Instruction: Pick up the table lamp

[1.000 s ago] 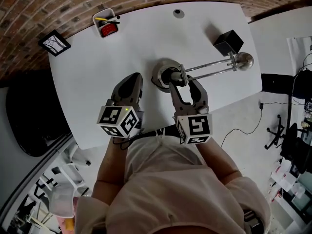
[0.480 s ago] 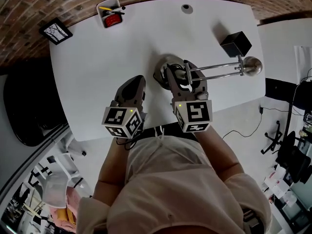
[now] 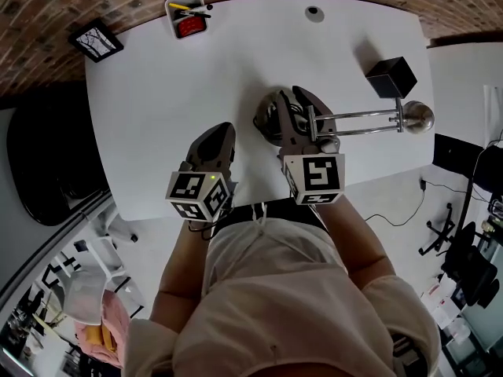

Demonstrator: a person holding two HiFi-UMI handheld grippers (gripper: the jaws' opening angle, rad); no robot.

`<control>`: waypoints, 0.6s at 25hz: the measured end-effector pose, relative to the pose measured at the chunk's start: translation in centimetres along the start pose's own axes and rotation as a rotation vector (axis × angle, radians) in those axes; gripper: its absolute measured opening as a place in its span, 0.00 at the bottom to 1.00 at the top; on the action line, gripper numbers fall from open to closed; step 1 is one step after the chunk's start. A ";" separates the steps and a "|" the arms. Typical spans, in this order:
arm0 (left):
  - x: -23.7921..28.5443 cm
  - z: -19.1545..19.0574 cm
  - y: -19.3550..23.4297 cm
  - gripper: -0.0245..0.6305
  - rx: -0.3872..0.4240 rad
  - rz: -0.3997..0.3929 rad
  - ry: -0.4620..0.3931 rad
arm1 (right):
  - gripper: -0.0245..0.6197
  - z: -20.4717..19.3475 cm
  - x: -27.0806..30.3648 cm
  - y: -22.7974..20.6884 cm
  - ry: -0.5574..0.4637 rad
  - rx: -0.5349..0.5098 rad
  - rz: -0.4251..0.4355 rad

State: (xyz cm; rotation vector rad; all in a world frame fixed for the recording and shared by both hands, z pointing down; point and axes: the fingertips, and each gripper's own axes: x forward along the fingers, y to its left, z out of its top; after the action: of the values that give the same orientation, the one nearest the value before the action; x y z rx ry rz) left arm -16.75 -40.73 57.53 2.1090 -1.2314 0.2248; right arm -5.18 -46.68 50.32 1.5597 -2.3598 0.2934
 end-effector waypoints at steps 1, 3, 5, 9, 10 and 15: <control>0.1 -0.1 0.0 0.07 0.000 0.001 0.003 | 0.16 0.2 0.1 0.1 -0.009 -0.017 -0.004; 0.4 -0.4 0.0 0.07 0.003 -0.001 0.013 | 0.11 0.6 0.1 0.0 -0.023 -0.047 -0.015; 0.6 -0.8 0.1 0.07 0.004 -0.004 0.027 | 0.09 0.6 0.0 0.0 -0.023 -0.066 -0.023; 0.8 -2.1 -0.1 0.07 -0.008 -0.015 0.060 | 0.08 0.6 0.2 0.0 -0.013 -0.079 -0.036; 1.0 -2.6 -0.3 0.07 -0.011 -0.021 0.069 | 0.08 0.6 0.2 0.0 -0.012 -0.076 -0.038; 2.0 -4.7 -1.4 0.07 -0.037 -0.063 0.123 | 0.08 0.6 0.2 -1.0 0.000 -0.030 -0.054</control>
State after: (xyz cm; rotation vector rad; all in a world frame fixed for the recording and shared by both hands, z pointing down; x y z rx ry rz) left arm -13.69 -38.78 61.38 2.0660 -1.0881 0.2974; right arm -4.42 -47.42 49.79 1.6067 -2.3071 0.2448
